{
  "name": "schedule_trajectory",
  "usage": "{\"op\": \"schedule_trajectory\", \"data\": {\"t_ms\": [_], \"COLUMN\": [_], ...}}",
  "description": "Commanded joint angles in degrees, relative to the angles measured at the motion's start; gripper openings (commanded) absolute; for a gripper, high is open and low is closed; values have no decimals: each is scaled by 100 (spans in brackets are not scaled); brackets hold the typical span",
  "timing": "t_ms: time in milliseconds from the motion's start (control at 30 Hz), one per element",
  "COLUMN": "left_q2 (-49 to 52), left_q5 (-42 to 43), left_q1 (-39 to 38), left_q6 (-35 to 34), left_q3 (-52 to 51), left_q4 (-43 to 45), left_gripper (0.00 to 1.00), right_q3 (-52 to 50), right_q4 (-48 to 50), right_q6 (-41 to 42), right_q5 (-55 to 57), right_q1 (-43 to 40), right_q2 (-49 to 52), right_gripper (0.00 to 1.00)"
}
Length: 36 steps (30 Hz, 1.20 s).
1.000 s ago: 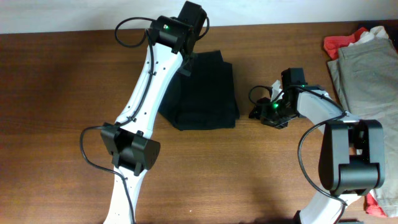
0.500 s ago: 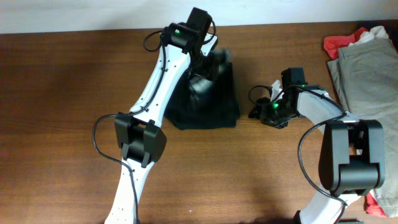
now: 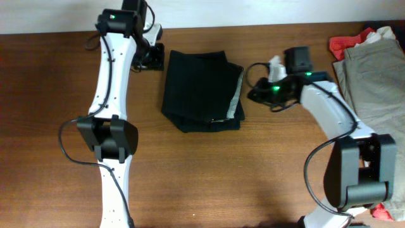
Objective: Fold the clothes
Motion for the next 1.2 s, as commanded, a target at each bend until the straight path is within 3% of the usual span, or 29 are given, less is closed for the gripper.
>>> {"op": "schedule_trajectory", "data": {"t_ms": [0,200,300,367,433,500,533,700,767,867,933,1167], "left_q2": [160,160,164,164,164,164,164,-2,-337,-597,-566,170], "left_q5": [511,767,763,332,-608,-1010,-1054,-1064,-1058,-774,-195,186], "left_q1": [-205,-295,-297,-275,-254,-181,-146,15,-44,-278,-439,-828], "left_q6": [35,42,42,35,-111,-350,-431,-743,-737,-640,-437,-437], "left_q3": [-925,-2575,-2889,-3029,-3086,-3086,-3086,-2732,-2267,-1801,-1825,-1856], "left_q4": [247,990,1215,1231,953,647,529,-160,-61,719,1364,1987], "left_gripper": [2,1,1,5,6,5,1,1,1,2,13,12], "right_q3": [42,35,35,35,44,50,57,136,212,247,245,245], "right_q4": [260,595,428,72,-393,-608,-667,-1012,-793,153,782,1729], "right_q6": [160,590,586,586,586,584,564,610,605,577,581,581], "right_q5": [-103,-50,-66,262,1178,1672,1687,2170,2302,2295,2267,2026], "right_q1": [667,1202,1196,1099,988,898,859,837,828,828,828,828], "right_q2": [52,699,1086,1303,1285,1270,1252,400,-396,-866,-717,468], "right_gripper": [26,16,13,6,4,4,4,4,5,16,18,15]}}
